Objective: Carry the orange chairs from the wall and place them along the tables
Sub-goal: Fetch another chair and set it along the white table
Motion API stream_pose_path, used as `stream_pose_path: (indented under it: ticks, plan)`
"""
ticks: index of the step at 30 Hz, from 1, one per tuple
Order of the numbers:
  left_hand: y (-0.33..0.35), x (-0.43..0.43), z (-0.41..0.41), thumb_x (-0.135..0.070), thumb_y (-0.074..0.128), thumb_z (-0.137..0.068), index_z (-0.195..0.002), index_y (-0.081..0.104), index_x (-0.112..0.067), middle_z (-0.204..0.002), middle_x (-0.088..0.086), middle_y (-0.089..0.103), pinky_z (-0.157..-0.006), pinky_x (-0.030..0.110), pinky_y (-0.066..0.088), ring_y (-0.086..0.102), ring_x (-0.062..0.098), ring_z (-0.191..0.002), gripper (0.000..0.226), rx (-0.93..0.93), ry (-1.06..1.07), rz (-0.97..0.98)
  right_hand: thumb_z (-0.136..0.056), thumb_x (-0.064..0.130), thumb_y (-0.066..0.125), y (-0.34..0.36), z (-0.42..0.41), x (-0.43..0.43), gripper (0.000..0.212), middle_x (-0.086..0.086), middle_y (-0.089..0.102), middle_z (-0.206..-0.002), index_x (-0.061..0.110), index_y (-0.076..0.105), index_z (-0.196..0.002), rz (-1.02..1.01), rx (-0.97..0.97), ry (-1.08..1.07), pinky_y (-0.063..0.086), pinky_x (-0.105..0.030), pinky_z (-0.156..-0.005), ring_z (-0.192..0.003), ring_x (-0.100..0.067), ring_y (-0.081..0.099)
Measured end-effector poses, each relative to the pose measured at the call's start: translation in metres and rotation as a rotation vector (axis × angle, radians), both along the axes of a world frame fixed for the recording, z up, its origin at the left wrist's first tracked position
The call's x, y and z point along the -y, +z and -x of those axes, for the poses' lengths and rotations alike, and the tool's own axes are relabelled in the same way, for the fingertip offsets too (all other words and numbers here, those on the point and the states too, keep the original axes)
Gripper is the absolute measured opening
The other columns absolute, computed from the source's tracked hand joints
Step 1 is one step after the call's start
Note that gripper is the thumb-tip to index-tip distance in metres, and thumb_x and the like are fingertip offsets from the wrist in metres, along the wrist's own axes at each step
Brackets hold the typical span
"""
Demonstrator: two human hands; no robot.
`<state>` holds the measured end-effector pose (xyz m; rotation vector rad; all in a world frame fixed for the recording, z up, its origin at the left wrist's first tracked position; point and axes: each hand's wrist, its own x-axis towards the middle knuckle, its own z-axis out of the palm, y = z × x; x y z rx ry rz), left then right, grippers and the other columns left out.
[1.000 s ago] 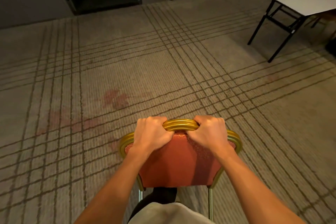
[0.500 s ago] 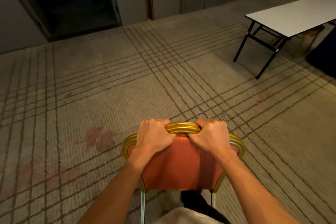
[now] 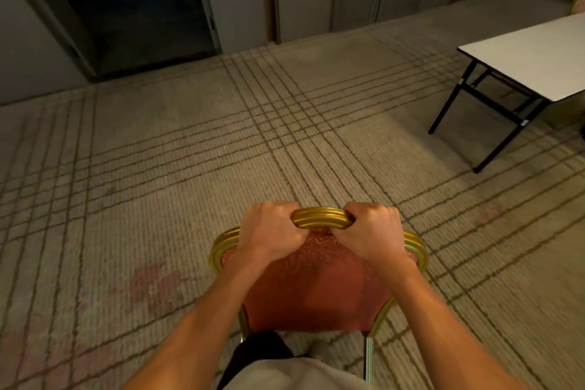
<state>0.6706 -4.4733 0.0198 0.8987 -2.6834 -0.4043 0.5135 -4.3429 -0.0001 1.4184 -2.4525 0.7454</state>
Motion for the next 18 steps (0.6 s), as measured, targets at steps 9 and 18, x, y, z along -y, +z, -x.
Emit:
stream_pose_path:
  ticks: [9,18]
  plan:
    - [-0.006,0.128,0.131,-0.054,0.052,-0.08,-0.063,0.043,-0.026,-0.076,0.001,0.071,-0.065,0.037,0.046,0.068,0.028,-0.077,0.034,0.002,-0.019,-0.02,-0.068,0.046,0.066,-0.002,0.132,0.126,0.032,0.001,0.056,-0.05,0.02,0.054,-0.055,-0.014,-0.01,0.007,0.041,-0.031,-0.048,-0.047,-0.029,0.058]
    - [-0.007,0.305,0.265,-0.047,0.061,-0.084,-0.068,0.053,-0.024,-0.079,0.003,0.071,-0.068,0.034,0.044,0.067,0.027,-0.083,0.029,0.002,-0.088,-0.058,-0.067,0.046,0.076,0.0,0.255,0.292,0.036,-0.001,0.061,-0.053,0.018,0.056,-0.057,-0.084,-0.066,-0.091,0.048,-0.033,-0.051,-0.053,-0.031,0.063]
